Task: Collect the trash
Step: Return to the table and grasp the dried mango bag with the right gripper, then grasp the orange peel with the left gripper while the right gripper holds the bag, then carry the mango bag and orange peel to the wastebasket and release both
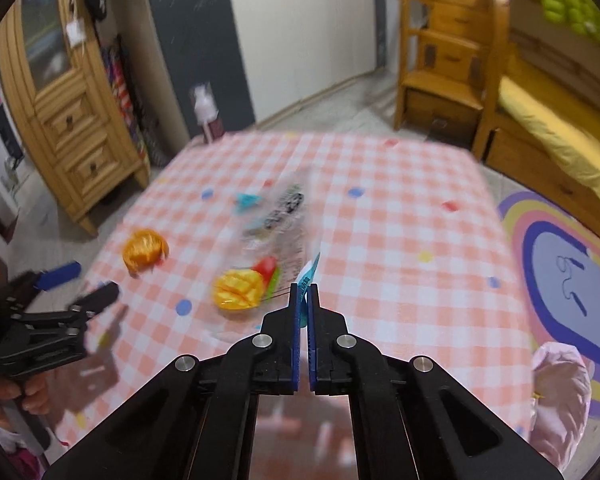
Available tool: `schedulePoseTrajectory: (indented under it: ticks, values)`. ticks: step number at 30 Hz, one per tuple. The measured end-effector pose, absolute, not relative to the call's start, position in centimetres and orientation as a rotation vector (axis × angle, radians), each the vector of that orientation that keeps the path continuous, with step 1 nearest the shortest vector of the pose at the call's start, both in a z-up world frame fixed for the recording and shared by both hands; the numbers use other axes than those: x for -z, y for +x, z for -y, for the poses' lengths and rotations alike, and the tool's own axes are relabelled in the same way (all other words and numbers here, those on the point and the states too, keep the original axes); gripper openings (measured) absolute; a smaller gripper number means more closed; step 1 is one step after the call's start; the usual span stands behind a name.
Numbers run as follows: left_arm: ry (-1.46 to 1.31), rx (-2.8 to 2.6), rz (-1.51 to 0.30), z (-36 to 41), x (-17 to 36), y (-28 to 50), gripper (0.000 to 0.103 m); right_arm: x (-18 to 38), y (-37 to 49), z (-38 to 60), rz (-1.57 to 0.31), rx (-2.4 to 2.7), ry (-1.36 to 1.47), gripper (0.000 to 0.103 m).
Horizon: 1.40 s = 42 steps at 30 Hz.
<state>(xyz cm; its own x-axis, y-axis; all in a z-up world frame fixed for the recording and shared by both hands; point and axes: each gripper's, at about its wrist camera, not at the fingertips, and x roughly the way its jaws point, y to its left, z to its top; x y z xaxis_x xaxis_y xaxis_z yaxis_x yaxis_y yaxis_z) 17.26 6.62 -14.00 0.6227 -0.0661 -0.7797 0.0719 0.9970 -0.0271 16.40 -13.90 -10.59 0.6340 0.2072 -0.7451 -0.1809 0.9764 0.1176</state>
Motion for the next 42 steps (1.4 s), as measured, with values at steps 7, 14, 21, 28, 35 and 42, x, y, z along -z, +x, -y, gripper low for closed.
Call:
schedulePoseTrajectory:
  ticks: [7,14,21,28,35,42]
  values:
    - [0.049,0.143,-0.918,-5.1,14.7,19.6,0.059,8.3,14.0,16.0,-0.811,-0.197,0.069,0.002]
    - [0.021,0.225,-0.934,-4.8,14.8,20.6,0.032,7.8,12.9,16.3,-0.799,-0.216,0.092,0.002]
    - [-0.009,0.291,-0.905,-4.0,13.3,18.2,0.014,6.5,10.5,16.7,-0.762,-0.226,0.088,0.002]
    - [-0.005,0.367,-0.853,-0.3,10.3,13.8,0.014,5.7,6.4,19.0,-0.722,-0.173,0.088,0.002]
    - [0.03,0.468,-0.8,6.1,7.5,9.2,0.014,5.7,3.1,22.9,-0.71,-0.107,0.145,0.002]
    - [0.12,0.589,-0.766,13.0,6.7,6.2,0.014,5.8,-0.6,27.2,-0.688,-0.001,0.194,0.002]
